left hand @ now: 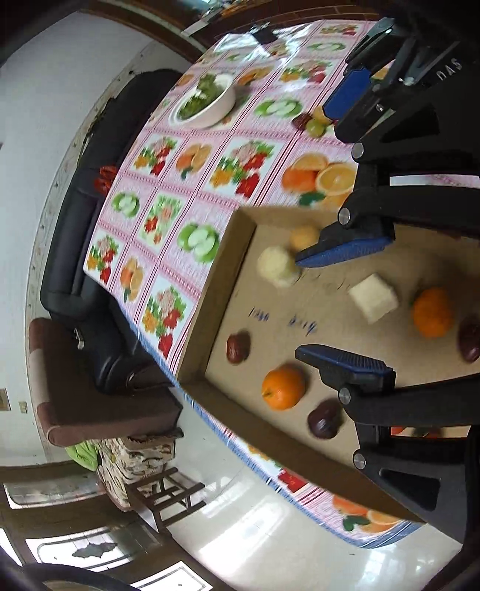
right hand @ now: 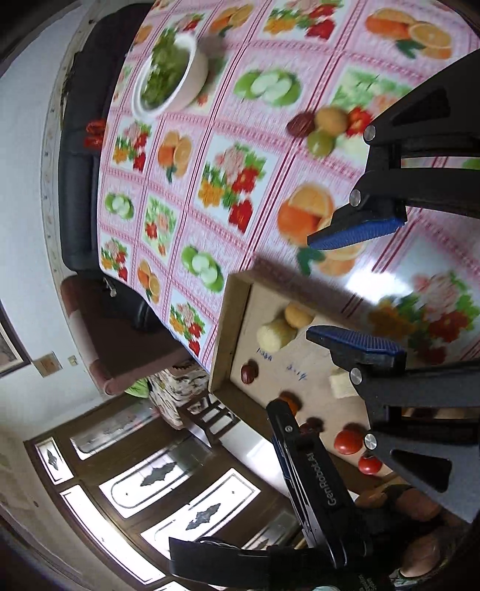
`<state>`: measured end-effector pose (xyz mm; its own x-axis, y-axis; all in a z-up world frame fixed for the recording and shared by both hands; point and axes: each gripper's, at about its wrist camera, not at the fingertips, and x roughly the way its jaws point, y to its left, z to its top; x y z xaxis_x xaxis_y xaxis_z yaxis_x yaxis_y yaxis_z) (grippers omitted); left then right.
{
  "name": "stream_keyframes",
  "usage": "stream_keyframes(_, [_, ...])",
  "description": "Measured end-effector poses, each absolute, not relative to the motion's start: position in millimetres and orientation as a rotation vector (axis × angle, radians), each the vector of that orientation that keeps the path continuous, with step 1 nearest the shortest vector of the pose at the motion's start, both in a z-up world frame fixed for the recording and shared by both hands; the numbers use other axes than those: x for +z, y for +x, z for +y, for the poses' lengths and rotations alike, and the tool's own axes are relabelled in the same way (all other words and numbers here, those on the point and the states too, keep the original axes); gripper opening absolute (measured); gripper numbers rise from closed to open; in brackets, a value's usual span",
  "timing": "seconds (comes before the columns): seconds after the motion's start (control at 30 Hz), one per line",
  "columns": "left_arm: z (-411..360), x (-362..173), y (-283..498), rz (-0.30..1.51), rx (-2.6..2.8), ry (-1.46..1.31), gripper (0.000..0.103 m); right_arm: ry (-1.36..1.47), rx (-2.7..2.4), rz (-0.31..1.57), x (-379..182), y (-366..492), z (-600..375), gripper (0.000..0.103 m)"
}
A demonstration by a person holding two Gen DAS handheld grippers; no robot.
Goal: Organize fruits
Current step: 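Withdraw both open tools from the box toward fruits on the table, then close left tool on green grape while right tool closes on tan round fruit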
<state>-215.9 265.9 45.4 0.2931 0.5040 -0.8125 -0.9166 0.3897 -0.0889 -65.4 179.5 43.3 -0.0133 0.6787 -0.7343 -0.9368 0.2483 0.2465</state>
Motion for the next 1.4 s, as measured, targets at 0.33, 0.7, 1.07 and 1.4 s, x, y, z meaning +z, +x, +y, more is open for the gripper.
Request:
stream_keyframes(0.33, [219.7,41.9,-198.4,0.807,0.89,-0.658,0.042,-0.276,1.204,0.912,39.9,-18.6,101.2,0.047])
stream_keyframes(0.7, [181.1,30.8,-168.4,0.86,0.786,-0.63,0.042,-0.225,1.094,0.956,20.7,18.3,46.5,0.049])
stream_keyframes(1.07, [146.5,6.6,-156.2,0.899,0.602,-0.627,0.041,-0.281,1.12,0.951,7.3,29.6,77.9,0.049])
stream_keyframes(1.4, [107.7,0.9,-136.5,0.917,0.339,-0.517,0.041,-0.422,1.198,0.911,-5.3,33.6,137.2,0.049])
